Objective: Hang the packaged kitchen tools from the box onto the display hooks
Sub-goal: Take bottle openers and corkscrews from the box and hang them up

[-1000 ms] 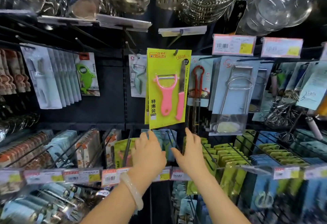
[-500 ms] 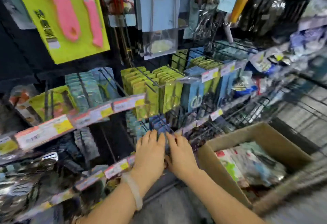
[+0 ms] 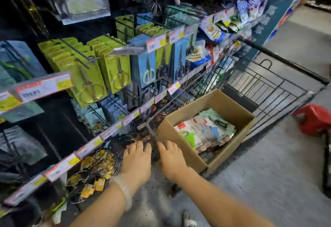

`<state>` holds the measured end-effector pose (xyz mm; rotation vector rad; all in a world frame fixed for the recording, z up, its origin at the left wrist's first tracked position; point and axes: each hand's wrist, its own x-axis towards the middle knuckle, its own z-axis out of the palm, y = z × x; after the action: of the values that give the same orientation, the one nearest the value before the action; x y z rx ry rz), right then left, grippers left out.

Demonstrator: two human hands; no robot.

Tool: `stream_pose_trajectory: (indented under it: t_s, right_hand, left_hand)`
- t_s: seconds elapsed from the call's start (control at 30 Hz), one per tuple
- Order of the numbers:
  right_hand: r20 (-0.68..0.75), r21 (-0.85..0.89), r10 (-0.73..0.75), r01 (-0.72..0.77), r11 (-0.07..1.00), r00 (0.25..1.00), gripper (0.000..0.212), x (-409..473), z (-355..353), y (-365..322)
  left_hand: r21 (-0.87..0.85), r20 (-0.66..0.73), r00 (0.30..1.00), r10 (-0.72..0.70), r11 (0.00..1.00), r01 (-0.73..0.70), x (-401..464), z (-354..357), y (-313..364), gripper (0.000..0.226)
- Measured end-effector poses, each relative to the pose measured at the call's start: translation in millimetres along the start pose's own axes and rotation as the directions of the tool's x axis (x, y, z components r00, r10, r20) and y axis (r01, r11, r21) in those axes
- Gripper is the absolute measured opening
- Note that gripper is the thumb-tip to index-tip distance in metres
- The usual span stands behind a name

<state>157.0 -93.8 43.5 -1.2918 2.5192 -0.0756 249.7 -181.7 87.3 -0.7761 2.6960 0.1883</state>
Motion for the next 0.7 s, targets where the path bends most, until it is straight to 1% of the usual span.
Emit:
stream_pose_trajectory:
  t_s: [0.13,0.27,0.37,0.47,0.6,0.7]
  right_hand:
    - [0.011,0.028,0.029,-0.029,0.999,1.0,0.068,11.5,1.5,36.2]
    - [0.075,0.023,0.031,-0.033,0.999,0.997,0.068,33.1,-0.8,91.7]
    - [0.127,0.017,0.004,-0.007,1.0,0.992,0.068,55.7,-7.4,143.4]
    - [0.203,0.013,-0.017,0.015,1.0,0.979,0.068,77.8,-7.7,196.3]
    - [0.306,0.038,0.003,-0.016,0.999,0.952,0.065,99.4,7.4,258.0]
    - [0.401,0.016,-0.007,0.001,1.0,0.916,0.073,107.6,13.9,286.4]
  left_hand:
    - [0.003,0.044,0.999,0.011,1.0,-0.011,25.1,-0.5,29.5,0.069]
    - [0.002,0.074,0.997,0.0,1.0,0.0,62.7,0.6,72.3,0.068]
    - [-0.018,0.106,0.993,-0.047,0.999,0.05,92.9,3.1,109.2,0.066]
    - [-0.064,0.177,0.98,-0.093,0.992,0.106,121.3,10.0,147.8,0.062]
    - [-0.169,0.246,0.956,-0.16,0.964,0.205,149.6,20.3,190.2,0.056]
    - [-0.218,0.283,0.935,-0.212,0.935,0.278,159.4,23.5,210.1,0.059]
